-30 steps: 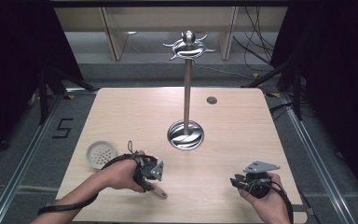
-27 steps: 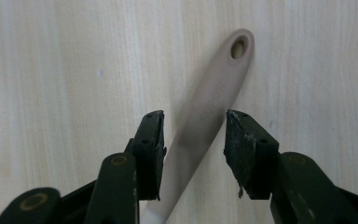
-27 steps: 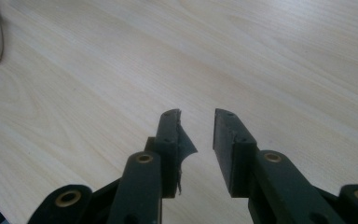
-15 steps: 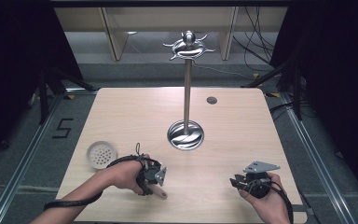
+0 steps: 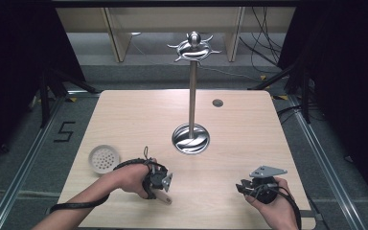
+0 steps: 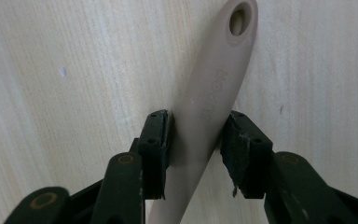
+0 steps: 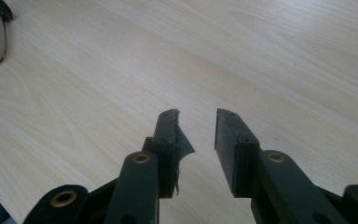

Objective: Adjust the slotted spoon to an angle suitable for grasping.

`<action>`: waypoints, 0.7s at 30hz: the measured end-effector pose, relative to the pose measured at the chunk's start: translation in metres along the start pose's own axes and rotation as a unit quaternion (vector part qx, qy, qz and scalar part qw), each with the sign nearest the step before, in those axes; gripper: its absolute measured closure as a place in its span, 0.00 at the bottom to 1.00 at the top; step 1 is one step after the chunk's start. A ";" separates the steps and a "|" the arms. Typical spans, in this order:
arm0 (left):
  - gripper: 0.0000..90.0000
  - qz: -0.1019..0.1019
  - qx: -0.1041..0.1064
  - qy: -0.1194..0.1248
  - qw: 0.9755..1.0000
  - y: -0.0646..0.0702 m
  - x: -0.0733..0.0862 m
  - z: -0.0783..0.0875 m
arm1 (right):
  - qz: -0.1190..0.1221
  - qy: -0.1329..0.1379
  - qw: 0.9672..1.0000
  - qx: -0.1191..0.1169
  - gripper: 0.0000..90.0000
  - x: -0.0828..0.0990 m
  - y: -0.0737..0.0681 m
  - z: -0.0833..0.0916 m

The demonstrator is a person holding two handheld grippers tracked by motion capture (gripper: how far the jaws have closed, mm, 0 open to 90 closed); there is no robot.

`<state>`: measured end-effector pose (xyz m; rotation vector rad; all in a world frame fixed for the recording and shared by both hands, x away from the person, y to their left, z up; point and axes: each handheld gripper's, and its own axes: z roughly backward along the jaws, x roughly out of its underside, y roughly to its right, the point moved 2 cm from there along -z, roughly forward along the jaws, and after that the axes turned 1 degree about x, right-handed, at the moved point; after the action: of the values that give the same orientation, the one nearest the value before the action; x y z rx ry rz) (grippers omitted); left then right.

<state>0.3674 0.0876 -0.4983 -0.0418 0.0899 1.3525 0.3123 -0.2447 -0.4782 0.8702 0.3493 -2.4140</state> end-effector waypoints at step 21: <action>0.76 0.028 -0.094 0.054 0.994 -0.007 0.011 0.036 | 0.004 0.008 1.000 0.000 0.76 0.000 0.000 0.000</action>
<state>0.3785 0.0996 -0.4637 -0.2730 0.0549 1.4113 0.3129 -0.2447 -0.4785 0.8886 0.3516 -2.4018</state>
